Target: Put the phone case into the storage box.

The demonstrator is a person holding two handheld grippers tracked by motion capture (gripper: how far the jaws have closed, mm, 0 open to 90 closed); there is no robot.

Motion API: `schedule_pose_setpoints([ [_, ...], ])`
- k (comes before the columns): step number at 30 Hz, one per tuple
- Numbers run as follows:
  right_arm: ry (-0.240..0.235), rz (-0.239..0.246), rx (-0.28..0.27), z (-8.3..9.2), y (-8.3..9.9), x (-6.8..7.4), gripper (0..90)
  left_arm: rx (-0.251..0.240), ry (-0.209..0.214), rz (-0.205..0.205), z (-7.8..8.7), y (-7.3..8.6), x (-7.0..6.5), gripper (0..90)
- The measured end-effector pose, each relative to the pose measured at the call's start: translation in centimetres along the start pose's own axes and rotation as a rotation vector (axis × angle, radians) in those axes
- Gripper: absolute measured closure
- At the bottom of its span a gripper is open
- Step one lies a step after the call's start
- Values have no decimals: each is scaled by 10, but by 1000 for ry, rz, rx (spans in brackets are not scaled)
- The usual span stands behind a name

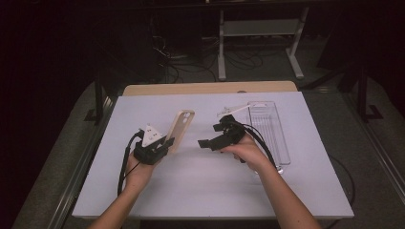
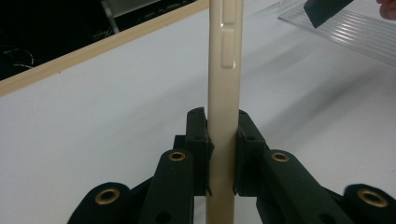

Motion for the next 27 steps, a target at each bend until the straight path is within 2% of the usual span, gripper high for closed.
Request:
schedule_pose_setpoints([
  [12, -100, -60, -69, -5, 1, 0, 0, -8, 12, 38, -1, 0, -1, 791],
  [19, -147, -92, -123, -6, 1, 2, 0, -10, 20, 41, -2, -2, -6, 791],
  [22, -153, -113, -147, -7, 1, 1, 0, -17, 23, 58, -2, -3, -7, 791],
  [24, -153, -132, -155, -7, 2, 1, 0, -17, 20, 63, -2, -4, -8, 791],
  [26, -147, -132, -171, -8, 2, 0, 0, -17, 16, 62, -2, -5, -9, 791],
  [27, -151, -149, -171, -8, 2, 0, 0, -24, 15, 61, -2, -6, -10, 791],
])
Point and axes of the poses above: each handheld gripper's, and its own axes: z roughly backward along the jaws, y roughly out of its underside, x roughly to its left, the point moved 1 cm from there along -z, roughly forward along the jaws, and after that the axes turned 10 degrees about -z, right-handed, at the moved point
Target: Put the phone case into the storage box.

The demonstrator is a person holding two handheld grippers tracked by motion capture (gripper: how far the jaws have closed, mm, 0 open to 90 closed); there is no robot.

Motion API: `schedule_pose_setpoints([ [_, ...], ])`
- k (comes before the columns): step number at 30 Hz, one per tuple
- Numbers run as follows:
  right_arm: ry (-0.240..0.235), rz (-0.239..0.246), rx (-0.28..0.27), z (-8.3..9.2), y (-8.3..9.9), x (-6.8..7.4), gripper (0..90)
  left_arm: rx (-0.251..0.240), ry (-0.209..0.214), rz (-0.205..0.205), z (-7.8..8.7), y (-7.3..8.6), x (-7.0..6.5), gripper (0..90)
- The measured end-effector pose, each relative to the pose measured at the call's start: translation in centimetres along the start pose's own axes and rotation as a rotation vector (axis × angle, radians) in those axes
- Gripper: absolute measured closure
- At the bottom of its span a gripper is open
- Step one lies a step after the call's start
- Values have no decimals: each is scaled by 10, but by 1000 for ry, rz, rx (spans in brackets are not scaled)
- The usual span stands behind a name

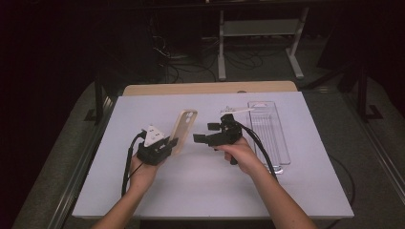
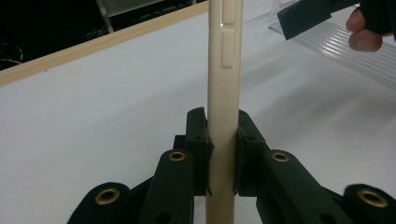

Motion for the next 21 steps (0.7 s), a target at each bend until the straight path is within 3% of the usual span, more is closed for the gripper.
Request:
schedule_pose_setpoints([
  [13, -4, -12, -24, -6, 3, 1, 0, -33, 21, 32, 0, -6, -9, 790],
  [14, -2, -4, -22, -7, 3, 0, 0, -29, 24, 18, 1, -7, -9, 790],
  [17, -6, -7, -24, -8, 3, 0, 0, -39, 29, 29, 1, -8, -13, 790],
  [21, -16, -20, -28, -9, 4, 1, 0, -22, 35, -8, 1, -9, -15, 790],
])
Point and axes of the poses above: each handheld gripper's, and its own axes: z roughly backward along the jaws, y roughly out of its underside, x roughly to its left, the point moved 1 cm from there along -z, roughly forward along the jaws, and after that the axes turned 10 degrees about -z, right-handed, at the moved point
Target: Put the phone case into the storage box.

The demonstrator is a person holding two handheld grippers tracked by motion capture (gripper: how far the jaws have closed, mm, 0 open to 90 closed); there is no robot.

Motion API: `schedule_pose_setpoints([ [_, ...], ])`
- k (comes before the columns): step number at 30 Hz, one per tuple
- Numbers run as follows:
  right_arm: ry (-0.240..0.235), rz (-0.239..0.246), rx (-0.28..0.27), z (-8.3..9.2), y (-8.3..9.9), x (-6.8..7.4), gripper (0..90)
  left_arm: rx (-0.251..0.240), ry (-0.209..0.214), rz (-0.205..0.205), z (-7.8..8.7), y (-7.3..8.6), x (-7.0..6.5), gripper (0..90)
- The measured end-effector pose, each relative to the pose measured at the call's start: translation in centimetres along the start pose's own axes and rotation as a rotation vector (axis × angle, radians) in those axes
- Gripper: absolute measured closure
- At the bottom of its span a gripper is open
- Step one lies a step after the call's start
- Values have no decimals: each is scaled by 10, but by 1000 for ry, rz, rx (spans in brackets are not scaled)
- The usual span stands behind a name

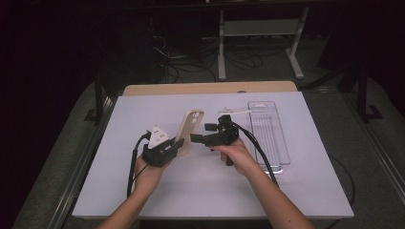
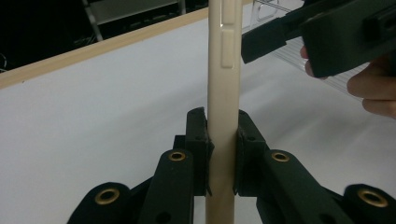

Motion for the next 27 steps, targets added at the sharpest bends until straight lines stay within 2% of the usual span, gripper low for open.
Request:
schedule_pose_setpoints([
  [4, -6, 5, -2, -2, 1, 0, 0, -10, 2, -1, -1, -1, -3, 790],
  [13, -34, -20, -19, -4, 1, 3, 0, -4, 10, -15, -3, -2, -7, 790],
  [15, -39, -23, -23, -5, 1, 4, 0, -13, 11, -4, -4, -2, -10, 790],
  [20, -45, -29, -23, -5, 2, 5, 0, -7, 15, -23, -5, -4, -13, 790],
  [22, -50, -31, -27, -6, 2, 6, 0, -25, 16, -17, -7, -4, -16, 790],
  [24, -52, -25, -31, -7, 2, 6, 0, -13, 16, -37, -6, -4, -17, 790],
  [26, -50, -30, -33, -7, 2, 6, 0, -23, 15, -31, -7, -5, -19, 790],
  [27, -50, -31, -35, -8, 2, 6, 0, -26, 15, -42, -7, -5, -20, 790],
])
Point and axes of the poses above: each handheld gripper's, and its own axes: z roughly backward along the jaws, y roughly out of its underside, x roughly to its left, the point moved 1 cm from there along -z, roughly forward along the jaws, and after that the axes turned 10 degrees about -z, right-handed, at the moved point
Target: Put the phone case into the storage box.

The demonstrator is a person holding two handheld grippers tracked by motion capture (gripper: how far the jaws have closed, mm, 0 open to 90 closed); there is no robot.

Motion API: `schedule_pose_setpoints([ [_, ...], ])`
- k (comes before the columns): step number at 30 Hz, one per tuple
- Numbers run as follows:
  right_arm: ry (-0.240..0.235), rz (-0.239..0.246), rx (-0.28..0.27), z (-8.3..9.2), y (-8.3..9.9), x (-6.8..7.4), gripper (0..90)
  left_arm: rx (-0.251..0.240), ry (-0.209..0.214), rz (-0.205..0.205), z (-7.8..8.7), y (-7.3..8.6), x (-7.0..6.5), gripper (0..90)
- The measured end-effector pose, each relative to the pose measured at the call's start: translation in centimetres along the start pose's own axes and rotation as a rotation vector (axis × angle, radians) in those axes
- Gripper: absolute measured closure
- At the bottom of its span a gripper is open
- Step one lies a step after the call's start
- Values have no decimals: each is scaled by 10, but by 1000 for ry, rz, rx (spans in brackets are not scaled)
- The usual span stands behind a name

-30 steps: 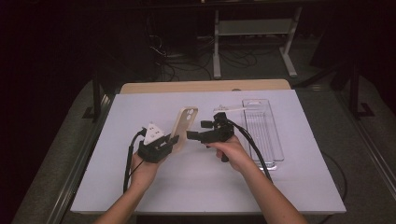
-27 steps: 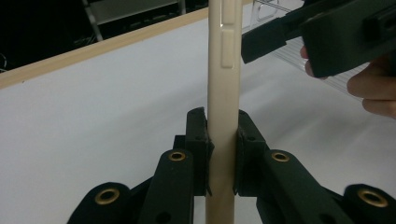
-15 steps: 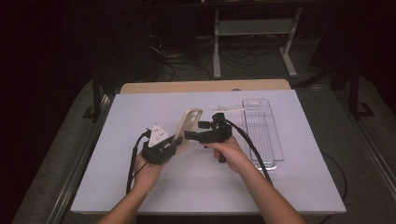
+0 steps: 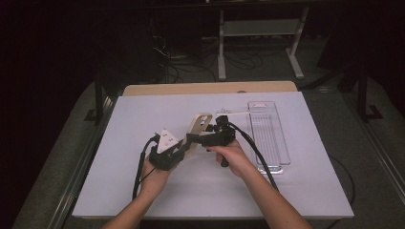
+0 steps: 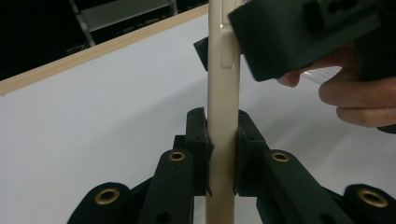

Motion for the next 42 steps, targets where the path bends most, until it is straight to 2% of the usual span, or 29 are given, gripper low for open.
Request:
schedule_pose_setpoints([
  [5, 6, -2, -7, -2, 1, 0, 0, -3, -4, -6, -1, 0, -4, 790],
  [11, 9, -32, -29, -5, 2, 3, 0, -1, -12, -32, -1, -1, -5, 790],
  [15, 15, -27, -35, -5, 2, 1, 0, 0, -14, -24, -2, 0, -6, 790],
  [23, 15, -51, -45, -7, 3, 2, 0, 4, -12, -48, -2, 0, -8, 789],
  [25, 19, -51, -45, -6, 3, 2, 0, 4, -11, -37, -3, 0, -9, 789],
  [30, 22, -50, -46, -6, 3, 2, 1, 2, -11, -49, -3, 0, -11, 788],
  [37, 47, -41, -56, -4, 2, 1, 74, 3, -12, -54, -3, 0, -11, 788],
  [42, 50, -42, -58, -4, 2, 2, 85, 10, -7, -55, -3, 0, -10, 784],
])
Point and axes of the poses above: each handheld gripper's, and its own axes: z roughly backward along the jaws, y roughly out of its underside, x roughly to its left, the point moved 1 cm from there along -z, roughly forward along the jaws, and after that the axes turned 10 degrees about -z, right-handed, at the moved point
